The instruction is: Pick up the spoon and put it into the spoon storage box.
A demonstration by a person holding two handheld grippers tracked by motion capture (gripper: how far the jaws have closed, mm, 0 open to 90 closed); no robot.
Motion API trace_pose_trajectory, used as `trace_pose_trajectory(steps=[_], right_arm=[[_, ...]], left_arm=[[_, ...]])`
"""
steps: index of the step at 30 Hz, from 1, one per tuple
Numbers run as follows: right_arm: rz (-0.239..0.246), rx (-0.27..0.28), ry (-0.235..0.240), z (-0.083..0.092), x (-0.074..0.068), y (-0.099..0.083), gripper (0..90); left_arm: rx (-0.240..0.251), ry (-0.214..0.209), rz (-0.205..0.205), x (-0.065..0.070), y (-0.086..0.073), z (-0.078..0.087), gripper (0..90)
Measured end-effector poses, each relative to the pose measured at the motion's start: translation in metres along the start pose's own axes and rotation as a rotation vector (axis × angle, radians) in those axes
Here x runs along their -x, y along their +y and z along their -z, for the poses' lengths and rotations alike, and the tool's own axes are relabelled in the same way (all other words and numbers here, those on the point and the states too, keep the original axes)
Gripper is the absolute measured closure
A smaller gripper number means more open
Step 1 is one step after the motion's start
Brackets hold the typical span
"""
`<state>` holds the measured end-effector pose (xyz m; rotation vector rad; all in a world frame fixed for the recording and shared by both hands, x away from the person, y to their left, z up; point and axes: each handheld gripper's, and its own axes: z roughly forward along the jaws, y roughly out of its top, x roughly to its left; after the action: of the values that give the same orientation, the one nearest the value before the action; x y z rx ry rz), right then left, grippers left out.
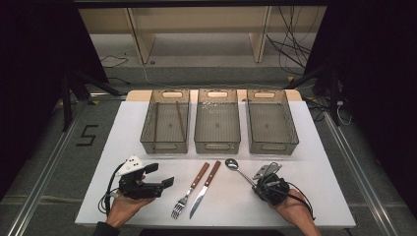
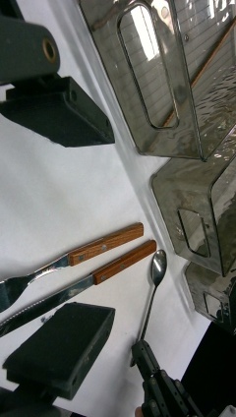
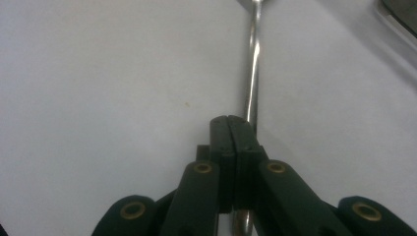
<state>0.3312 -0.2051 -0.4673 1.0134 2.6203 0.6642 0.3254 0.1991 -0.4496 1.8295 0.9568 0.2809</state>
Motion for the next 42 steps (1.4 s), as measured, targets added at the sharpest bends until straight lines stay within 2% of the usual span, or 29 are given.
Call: trace_pose_trajectory(steps=[4, 6, 8, 12, 15, 21, 26, 36, 40, 42], right_arm=[[-0.023, 0.014, 0.035, 0.006, 0.006, 0.007, 85.0], [-0.031, 0.007, 0.066, 0.01, 0.009, 0.012, 77.1], [-0.036, -0.009, 0.067, 0.013, 0.012, 0.019, 68.9], [-0.05, -0.069, 0.09, 0.011, 0.019, 0.034, 53.6], [-0.063, -0.103, 0.106, 0.005, 0.021, 0.043, 45.6], [-0.094, -0.182, 0.103, -0.011, 0.023, 0.053, 36.8], [-0.095, -0.2, 0.098, -0.017, 0.027, 0.058, 41.1], [-0.059, -0.235, 0.094, -0.024, 0.025, 0.066, 63.5], [-0.042, -0.267, 0.078, -0.028, 0.023, 0.066, 67.9], [-0.032, -0.263, 0.068, -0.028, 0.022, 0.066, 70.2]], left_arm=[[0.005, 0.003, 0.005, 0.0, 0.0, 0.0, 16.8], [0.007, 0.003, 0.005, 0.001, 0.0, 0.0, 16.8], [0.008, 0.002, 0.003, 0.001, 0.0, 0.0, 16.8], [0.013, 0.0, 0.0, 0.001, 0.0, 0.0, 16.8], [0.018, -0.001, 0.002, 0.001, 0.0, 0.001, 16.7], [0.018, -0.007, -0.001, 0.001, 0.0, 0.001, 16.7], [0.012, -0.006, -0.01, 0.001, 0.0, 0.0, 16.7], [0.015, -0.01, -0.013, 0.002, 0.0, 0.0, 16.7], [0.014, -0.01, -0.015, 0.002, 0.0, 0.0, 16.7], [0.016, -0.011, -0.013, 0.002, 0.0, 0.0, 16.7]])
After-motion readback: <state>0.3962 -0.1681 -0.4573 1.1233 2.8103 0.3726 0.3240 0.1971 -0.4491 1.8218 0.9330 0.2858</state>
